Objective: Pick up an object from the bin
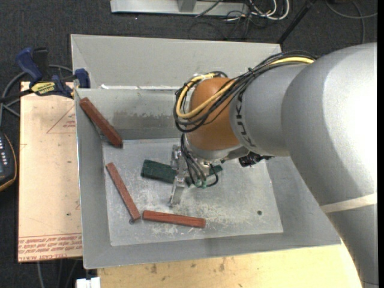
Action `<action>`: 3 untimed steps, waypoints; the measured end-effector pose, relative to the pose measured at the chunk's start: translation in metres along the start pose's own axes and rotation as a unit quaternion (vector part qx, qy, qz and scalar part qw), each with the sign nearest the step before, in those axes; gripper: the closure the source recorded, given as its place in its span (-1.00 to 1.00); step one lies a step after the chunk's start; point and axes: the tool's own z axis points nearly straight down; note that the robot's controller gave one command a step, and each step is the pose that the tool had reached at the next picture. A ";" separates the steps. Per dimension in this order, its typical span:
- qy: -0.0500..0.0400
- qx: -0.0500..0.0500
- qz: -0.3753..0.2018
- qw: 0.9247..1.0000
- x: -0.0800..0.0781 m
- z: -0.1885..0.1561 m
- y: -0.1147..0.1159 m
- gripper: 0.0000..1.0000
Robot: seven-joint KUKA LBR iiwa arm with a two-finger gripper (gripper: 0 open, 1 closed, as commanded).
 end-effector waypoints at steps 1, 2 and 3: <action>-0.002 -0.001 0.061 0.998 0.004 -0.034 0.013 -1.00; -0.001 0.000 0.090 0.996 0.003 -0.034 0.015 -1.00; 0.000 0.000 0.130 0.992 0.001 -0.002 0.013 -1.00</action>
Offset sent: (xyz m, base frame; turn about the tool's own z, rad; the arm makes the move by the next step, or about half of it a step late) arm -0.0026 0.0122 0.0331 0.1260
